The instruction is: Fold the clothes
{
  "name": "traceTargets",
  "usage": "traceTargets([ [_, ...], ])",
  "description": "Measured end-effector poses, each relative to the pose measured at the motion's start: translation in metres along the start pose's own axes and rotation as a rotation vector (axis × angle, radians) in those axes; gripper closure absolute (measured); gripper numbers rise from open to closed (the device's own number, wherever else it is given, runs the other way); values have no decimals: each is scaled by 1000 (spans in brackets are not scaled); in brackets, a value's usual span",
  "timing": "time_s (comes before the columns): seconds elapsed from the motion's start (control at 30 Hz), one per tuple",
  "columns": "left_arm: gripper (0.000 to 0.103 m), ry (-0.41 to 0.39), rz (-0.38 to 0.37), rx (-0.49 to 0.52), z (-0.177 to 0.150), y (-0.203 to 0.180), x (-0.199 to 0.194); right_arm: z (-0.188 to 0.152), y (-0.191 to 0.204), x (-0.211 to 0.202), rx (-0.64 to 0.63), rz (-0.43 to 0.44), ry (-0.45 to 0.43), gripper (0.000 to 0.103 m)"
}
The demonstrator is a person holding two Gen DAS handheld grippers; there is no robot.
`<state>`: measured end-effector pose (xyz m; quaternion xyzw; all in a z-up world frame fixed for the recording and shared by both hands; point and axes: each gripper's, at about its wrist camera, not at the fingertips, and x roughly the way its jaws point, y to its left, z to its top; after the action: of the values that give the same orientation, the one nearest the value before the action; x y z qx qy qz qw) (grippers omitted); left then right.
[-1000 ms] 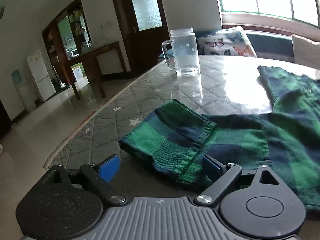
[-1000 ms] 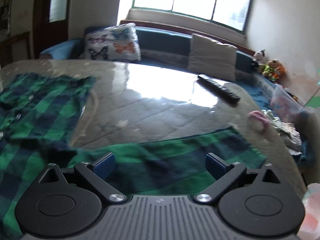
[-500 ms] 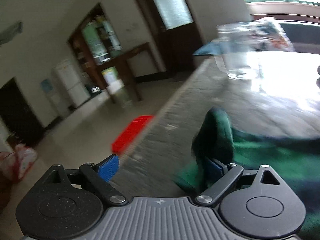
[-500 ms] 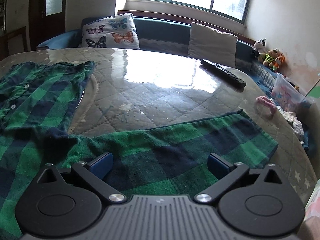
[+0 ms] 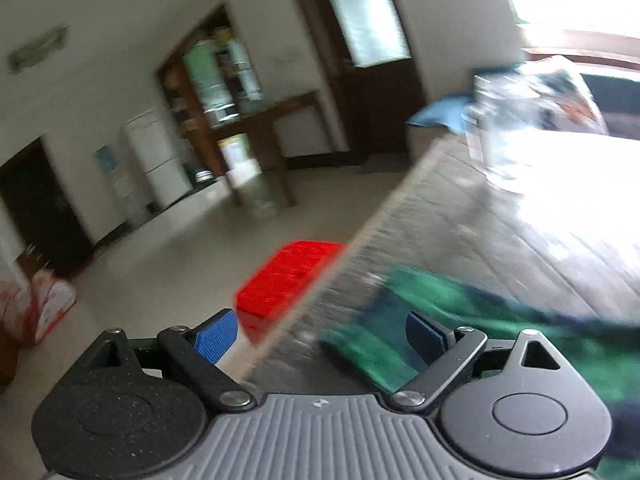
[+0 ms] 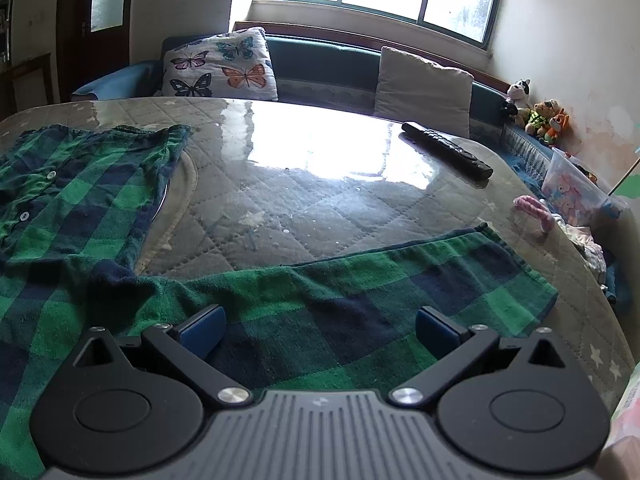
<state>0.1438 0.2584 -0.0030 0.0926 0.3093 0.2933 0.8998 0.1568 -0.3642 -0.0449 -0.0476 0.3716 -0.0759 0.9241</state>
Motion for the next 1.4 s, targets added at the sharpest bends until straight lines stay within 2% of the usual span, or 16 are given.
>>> traceTargets([
  [0.1,10,17,-10,68,-9,-21,8,1,0,1,-1,4,2,0],
  [0.27,10,74,13,110,-10,-38,30,3,-2,2,-8,14,9,0],
  [0.37,10,57,-24,104,-1,-50,24,9,-2,2,-17,27,8,0],
  [0.5,16,10,-141,107,20,-73,6,22,1,0,-23,75,-2,2],
  [0.7,24,-25,-410,81,60,-126,-13,55,19,9,-23,201,0,11],
  [0.83,26,-7,-558,73,88,-176,-12,81,38,26,-19,286,13,24],
  [0.93,28,13,-614,74,104,-209,2,104,53,45,-15,345,22,34],
  [1.0,28,36,-661,68,110,-228,10,118,61,60,2,377,28,35],
  [1.07,28,75,-703,51,117,-241,24,129,66,75,24,399,36,41],
  [1.2,28,110,-740,30,125,-257,46,145,73,103,59,425,56,45],
  [1.4,28,155,-838,-6,134,-271,63,153,81,133,84,449,74,51],
])
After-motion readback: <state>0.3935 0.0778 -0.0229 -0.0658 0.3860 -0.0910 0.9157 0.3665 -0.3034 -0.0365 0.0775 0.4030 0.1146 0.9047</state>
